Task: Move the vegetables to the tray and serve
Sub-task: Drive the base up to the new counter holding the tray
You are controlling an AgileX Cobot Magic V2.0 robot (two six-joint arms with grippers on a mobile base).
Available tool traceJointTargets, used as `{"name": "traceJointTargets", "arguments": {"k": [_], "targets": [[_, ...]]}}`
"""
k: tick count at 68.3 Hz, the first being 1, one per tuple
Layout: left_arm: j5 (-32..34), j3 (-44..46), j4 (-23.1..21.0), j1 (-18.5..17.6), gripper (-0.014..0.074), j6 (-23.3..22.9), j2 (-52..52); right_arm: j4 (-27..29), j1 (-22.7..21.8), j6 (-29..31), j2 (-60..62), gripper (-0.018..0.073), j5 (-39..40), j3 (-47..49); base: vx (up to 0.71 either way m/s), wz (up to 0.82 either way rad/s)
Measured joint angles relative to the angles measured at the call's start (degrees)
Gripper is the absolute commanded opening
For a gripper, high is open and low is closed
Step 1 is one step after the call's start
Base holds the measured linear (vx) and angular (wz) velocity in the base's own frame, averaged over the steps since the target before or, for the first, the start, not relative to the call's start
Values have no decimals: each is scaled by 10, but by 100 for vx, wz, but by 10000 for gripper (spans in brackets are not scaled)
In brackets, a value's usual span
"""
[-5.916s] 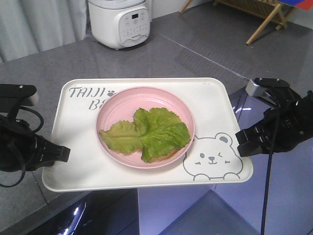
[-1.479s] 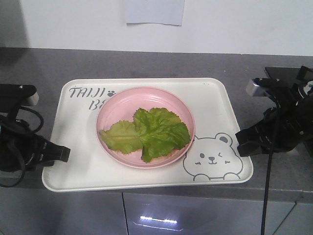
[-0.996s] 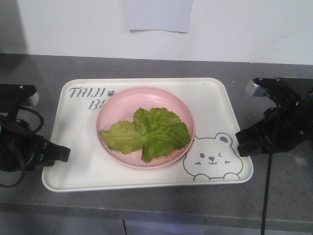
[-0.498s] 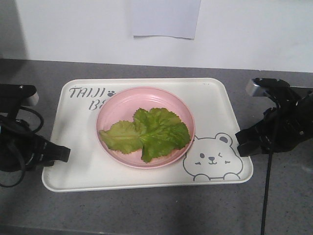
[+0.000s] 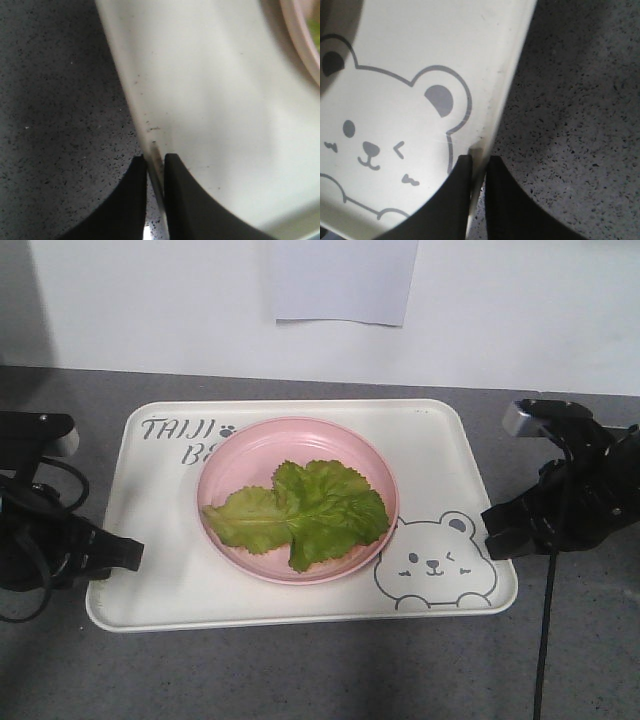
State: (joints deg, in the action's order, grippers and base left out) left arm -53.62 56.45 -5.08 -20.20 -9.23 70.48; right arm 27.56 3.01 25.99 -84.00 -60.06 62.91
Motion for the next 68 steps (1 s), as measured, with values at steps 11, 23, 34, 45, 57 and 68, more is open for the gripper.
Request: {"name": "traceJointTargets", "arguments": {"k": [11,23,34,45,57,68], "targets": [[0,0,0,0,-7,0,0,0,0,0,0,-4,0,0,2,0],[0,0,0,0,-7,0,0,0,0,0,0,-4,0,0,0,0],[0,0,0,0,-7,0,0,0,0,0,0,-4,0,0,0,0],[0,0,0,0,-7,0,0,0,0,0,0,-4,0,0,0,0],[0,0,0,0,-7,0,0,0,0,0,0,-4,0,0,0,0],[0,0,0,0,-7,0,0,0,0,0,0,-4,0,0,0,0]]}}
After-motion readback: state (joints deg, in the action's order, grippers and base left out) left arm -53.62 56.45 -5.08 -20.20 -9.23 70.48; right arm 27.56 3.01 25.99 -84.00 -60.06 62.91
